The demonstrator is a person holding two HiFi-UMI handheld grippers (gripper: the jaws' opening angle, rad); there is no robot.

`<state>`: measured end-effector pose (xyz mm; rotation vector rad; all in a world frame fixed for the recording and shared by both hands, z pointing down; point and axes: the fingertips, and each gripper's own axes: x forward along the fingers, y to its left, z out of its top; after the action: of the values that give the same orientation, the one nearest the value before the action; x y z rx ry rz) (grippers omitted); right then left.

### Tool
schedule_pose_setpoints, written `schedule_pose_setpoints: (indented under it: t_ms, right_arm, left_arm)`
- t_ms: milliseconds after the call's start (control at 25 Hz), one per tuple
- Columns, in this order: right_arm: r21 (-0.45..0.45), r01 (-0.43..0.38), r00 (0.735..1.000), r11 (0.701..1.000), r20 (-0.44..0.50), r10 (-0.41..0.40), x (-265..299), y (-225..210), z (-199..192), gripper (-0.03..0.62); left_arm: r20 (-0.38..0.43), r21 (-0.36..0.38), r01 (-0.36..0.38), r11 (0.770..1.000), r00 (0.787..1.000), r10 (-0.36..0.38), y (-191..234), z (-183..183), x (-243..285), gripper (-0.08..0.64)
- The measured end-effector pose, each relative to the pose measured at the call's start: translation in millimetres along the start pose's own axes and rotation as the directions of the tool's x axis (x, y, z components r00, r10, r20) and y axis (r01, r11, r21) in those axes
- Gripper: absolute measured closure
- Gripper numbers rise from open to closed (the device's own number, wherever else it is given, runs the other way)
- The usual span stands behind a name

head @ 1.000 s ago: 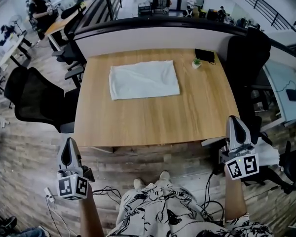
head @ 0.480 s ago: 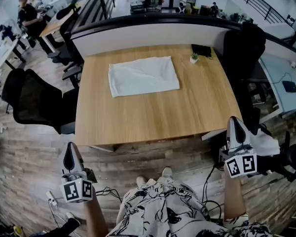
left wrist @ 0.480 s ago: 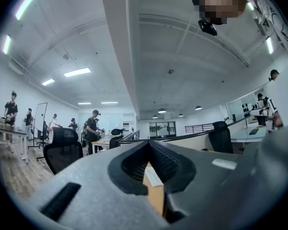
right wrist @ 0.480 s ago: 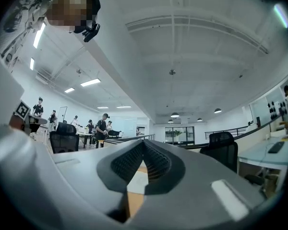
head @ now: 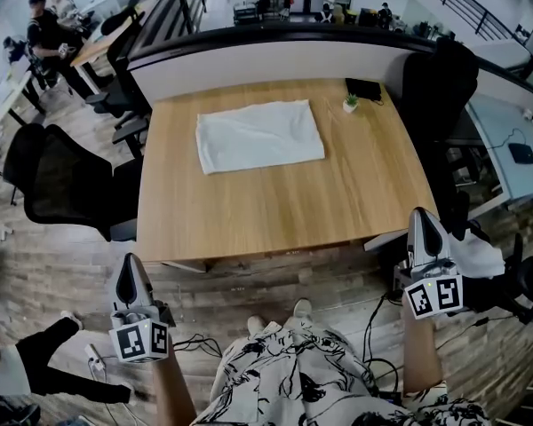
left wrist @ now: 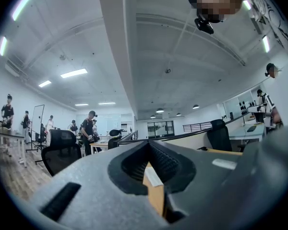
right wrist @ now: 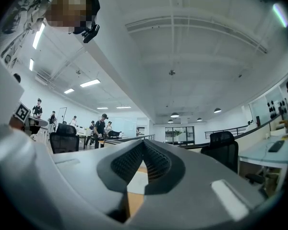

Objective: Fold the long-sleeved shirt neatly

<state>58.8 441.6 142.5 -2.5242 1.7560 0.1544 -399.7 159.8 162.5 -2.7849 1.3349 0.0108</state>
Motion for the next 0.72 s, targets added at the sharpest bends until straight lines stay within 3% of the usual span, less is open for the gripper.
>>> schedule_pose_setpoints:
  t_ms: [720]
  right_arm:
    - [0.008,-0.021,1.000,1.000,-0.014,0.021,4.3,4.9,-3.1,0.584]
  left_arm:
    - [0.001,0.023,0.004,1.000,1.000,-0.004,-5.1,3.1,-0.7,0.558]
